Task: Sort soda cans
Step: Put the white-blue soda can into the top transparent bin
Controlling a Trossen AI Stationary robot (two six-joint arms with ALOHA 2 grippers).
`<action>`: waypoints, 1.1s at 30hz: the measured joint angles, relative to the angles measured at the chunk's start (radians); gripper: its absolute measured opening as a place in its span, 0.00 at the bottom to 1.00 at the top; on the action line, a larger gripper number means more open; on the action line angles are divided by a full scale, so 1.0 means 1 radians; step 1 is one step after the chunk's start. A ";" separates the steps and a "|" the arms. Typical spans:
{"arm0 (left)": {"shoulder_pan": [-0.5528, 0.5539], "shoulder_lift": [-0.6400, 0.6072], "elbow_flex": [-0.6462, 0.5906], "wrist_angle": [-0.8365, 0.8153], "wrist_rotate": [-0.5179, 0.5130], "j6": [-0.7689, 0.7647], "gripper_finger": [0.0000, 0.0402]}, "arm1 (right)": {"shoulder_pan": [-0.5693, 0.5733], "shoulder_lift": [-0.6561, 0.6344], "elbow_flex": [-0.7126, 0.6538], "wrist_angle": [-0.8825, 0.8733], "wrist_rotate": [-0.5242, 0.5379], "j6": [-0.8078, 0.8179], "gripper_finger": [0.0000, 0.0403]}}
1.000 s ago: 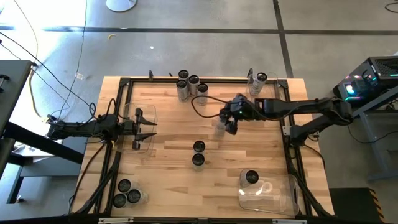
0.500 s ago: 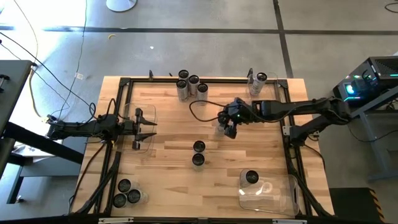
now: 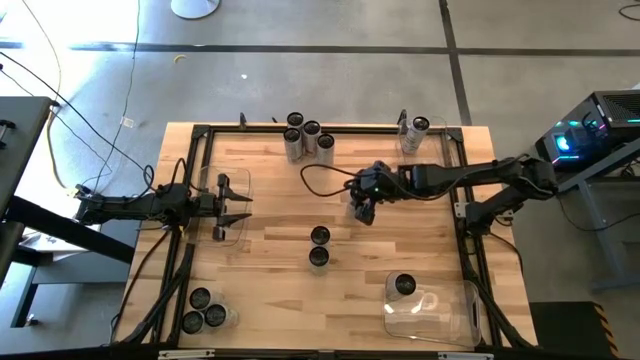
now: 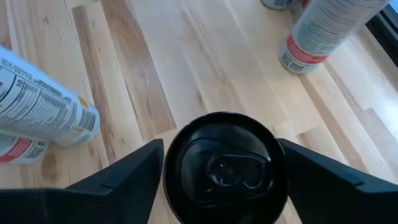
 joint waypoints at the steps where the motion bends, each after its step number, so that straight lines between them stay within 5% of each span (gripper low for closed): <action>1: 0.000 0.000 0.000 0.000 0.000 0.000 0.45 | 0.000 0.000 0.000 0.000 0.000 0.000 0.70; 4: 0.000 0.000 0.000 0.000 0.000 0.000 0.45 | 0.002 0.000 0.003 -0.002 0.002 0.000 0.60; 9: 0.000 0.000 0.000 0.000 0.000 0.000 0.45 | 0.002 0.002 0.041 -0.075 0.010 0.008 0.59; 20: 0.000 0.000 0.000 0.000 0.000 0.000 0.45 | -0.018 -0.109 0.349 -0.523 0.285 -0.026 0.59; 25: 0.000 0.000 0.000 0.000 0.000 0.000 0.45 | -0.124 -0.208 0.381 -0.670 0.342 -0.041 0.59; 33: 0.000 0.000 0.000 0.000 0.000 0.000 0.45 | -0.414 -0.381 0.190 -0.601 0.268 -0.101 0.59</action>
